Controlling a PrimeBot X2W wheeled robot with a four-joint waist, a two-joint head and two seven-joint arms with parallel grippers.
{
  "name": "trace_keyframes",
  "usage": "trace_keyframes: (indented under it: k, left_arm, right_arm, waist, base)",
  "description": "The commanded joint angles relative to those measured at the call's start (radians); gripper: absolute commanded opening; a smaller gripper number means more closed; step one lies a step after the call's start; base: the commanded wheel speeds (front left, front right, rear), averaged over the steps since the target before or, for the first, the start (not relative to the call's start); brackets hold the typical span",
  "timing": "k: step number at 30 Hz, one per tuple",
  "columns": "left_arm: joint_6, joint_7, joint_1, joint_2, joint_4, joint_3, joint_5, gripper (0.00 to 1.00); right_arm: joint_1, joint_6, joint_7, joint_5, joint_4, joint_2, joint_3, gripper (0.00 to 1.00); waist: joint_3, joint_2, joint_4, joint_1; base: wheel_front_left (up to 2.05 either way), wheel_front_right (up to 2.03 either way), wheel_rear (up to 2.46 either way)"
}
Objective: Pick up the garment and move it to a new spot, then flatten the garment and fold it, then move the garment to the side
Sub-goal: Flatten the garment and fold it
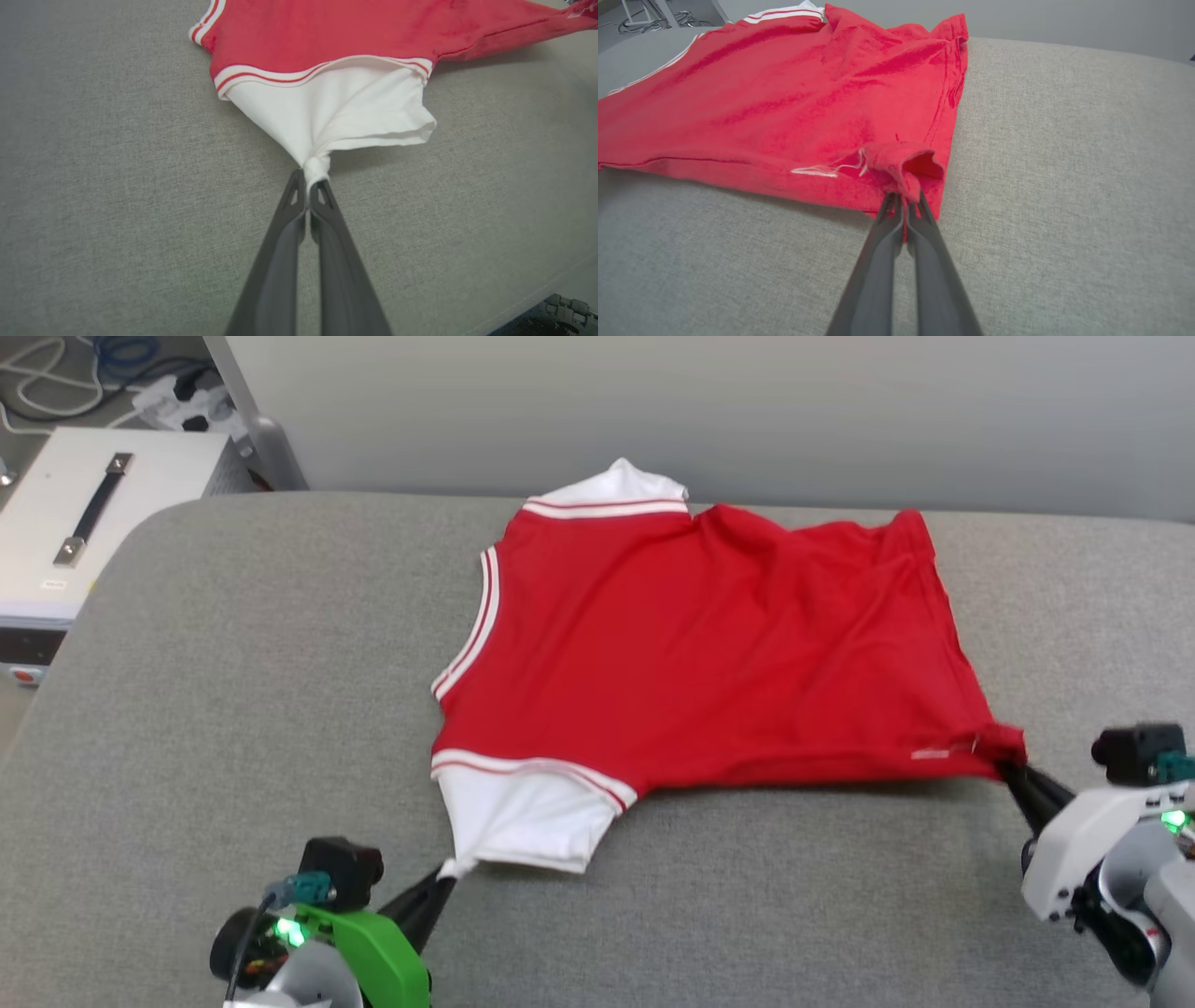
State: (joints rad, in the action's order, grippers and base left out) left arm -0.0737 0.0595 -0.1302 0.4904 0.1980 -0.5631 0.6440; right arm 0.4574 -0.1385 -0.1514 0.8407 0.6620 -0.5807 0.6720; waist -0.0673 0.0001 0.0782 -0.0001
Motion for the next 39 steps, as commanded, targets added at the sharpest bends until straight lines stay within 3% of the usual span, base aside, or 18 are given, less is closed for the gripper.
trace_keyframes:
  k: [1, 12, 20, 30, 39]
  left_arm:
    - [0.004, 0.018, 0.034, 0.014, -0.021, 0.001, 0.024, 0.00]
    - [-0.002, 0.173, 0.231, 0.116, -0.228, -0.028, 0.153, 0.00]
    - [0.008, 0.228, 0.328, 0.169, -0.331, -0.030, 0.223, 0.00]
    - [0.027, 0.146, 0.236, 0.174, -0.374, 0.063, 0.205, 0.00]
    - [0.019, 0.191, 0.056, 0.165, -0.347, 0.083, 0.185, 0.00]
  right_arm:
    - [-0.034, 0.008, 0.011, 0.018, -0.013, -0.009, 0.001, 0.00]
    - [-0.281, 0.008, 0.152, 0.175, -0.190, -0.093, -0.015, 0.00]
    - [-0.462, 0.008, 0.219, 0.212, -0.346, -0.128, -0.108, 0.00]
    - [-0.514, 0.008, 0.229, 0.128, -0.480, -0.107, -0.286, 0.00]
    - [-0.470, 0.008, 0.313, 0.036, -0.552, -0.046, -0.393, 0.00]
  waist:
    - [0.044, -0.0001, 0.005, 0.0001]
    - [0.133, -0.0001, 0.010, 0.0001]
    - [0.160, -0.0001, 0.005, 0.0001]
    - [0.112, -0.0001, -0.012, 0.0001]
    - [0.019, -0.0001, -0.033, 0.0001]
  base:
    - [0.00, 0.00, 0.00]
    - [0.00, 0.00, 0.00]
    - [0.00, 0.00, 0.00]
    - [0.00, 0.00, 0.00]
    - [0.00, 0.00, 0.00]
